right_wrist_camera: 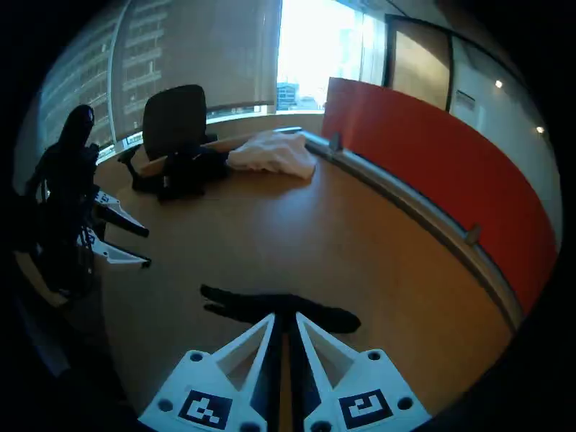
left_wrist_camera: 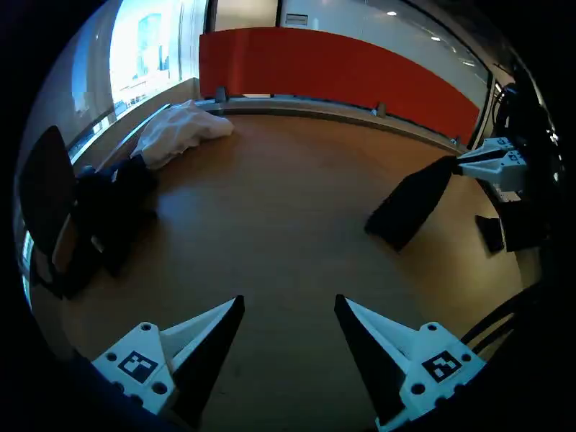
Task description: Fold towel
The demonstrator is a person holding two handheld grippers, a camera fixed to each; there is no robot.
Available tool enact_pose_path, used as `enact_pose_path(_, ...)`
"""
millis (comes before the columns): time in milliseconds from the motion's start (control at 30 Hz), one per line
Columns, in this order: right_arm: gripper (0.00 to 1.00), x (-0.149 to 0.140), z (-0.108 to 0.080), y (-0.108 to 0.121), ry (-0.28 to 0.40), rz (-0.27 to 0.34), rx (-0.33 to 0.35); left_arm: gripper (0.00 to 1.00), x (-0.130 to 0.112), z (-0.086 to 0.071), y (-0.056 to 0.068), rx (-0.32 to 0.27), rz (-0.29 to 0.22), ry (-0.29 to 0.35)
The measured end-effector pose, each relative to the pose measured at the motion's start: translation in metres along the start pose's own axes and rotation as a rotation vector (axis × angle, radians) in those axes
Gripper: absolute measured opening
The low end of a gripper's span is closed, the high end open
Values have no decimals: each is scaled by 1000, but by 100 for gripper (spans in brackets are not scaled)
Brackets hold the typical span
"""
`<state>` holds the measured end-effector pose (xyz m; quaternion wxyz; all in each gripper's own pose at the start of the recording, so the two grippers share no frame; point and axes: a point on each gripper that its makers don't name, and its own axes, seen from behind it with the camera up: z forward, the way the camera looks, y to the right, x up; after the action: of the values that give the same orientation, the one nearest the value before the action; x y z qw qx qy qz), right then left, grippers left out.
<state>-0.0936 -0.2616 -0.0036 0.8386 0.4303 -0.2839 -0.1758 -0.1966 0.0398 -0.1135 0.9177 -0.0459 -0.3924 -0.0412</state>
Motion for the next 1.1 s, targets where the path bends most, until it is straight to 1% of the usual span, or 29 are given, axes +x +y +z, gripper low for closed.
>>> enact_pose_path(167, 5, 18, -12, 5, 21, -12, -15, 93, 3, 0, 1, -6, -2, 9)
enact_pose_path(367, 5, 22, -23, 10, 28, -5, -25, 93, 6, 1, 5, -17, -2, 16)
enact_pose_path(567, 5, 24, -30, 16, 39, 8, -16, 93, 8, 2, 7, -24, 7, 16)
enact_pose_path(700, 5, 25, -36, 29, 43, 13, -29, 93, 9, 4, 9, -27, 12, 18)
enact_pose_path(867, 5, 22, -50, 47, 47, 29, -52, 93, 12, 6, 13, -35, 18, 18)
enact_pose_path(1100, 5, -1, -75, 78, 33, 60, -101, 93, 15, 10, 18, -42, 39, 14)
